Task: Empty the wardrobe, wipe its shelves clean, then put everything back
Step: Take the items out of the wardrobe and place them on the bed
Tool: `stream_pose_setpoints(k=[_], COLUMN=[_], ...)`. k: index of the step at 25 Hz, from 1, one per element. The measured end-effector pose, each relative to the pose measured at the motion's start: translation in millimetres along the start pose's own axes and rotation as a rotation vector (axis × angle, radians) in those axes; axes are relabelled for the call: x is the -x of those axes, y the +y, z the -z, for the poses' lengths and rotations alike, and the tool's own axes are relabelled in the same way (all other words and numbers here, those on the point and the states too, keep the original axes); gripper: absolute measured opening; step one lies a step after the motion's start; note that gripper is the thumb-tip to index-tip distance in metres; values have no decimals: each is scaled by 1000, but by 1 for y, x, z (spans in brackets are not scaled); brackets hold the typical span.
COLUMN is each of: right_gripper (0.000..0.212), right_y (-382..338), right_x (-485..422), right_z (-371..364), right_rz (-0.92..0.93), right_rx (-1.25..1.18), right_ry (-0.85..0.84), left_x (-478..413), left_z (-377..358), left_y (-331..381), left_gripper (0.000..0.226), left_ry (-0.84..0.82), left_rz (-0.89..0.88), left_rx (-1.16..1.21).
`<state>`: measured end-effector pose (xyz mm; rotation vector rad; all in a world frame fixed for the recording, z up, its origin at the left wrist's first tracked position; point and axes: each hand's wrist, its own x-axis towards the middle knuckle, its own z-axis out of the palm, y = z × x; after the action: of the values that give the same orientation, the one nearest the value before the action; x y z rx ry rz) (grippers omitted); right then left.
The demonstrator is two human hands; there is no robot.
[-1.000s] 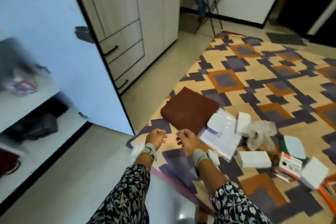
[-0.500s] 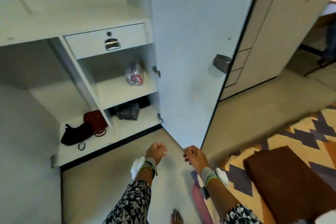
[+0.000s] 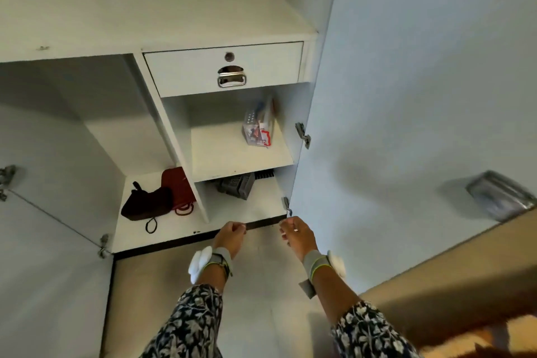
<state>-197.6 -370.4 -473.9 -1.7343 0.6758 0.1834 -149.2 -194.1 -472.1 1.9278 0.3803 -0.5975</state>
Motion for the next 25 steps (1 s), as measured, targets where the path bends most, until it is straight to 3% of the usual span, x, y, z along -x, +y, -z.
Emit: stream_pose_setpoints(k=[9,13,18,25], right_gripper=[5,8,8,44], right_y=[-81,-115,-135,-163], right_x=[-157,-217,-294,-393], right_z=[-44,-61,-73,-77], right_rz=[-33,-37,20,50], right_rx=[2,0,64,232], right_ry=[46,77,97,94], left_x=[-184,-242,-292,-345], left_z=[28,33,30,4], left_y=[69,105,127,157], left_gripper=[16,54,34,22], left_ry=[-16,-21,-30,40], left_rz=[35,25,73,127], left_rx=[58,-33,18,-3])
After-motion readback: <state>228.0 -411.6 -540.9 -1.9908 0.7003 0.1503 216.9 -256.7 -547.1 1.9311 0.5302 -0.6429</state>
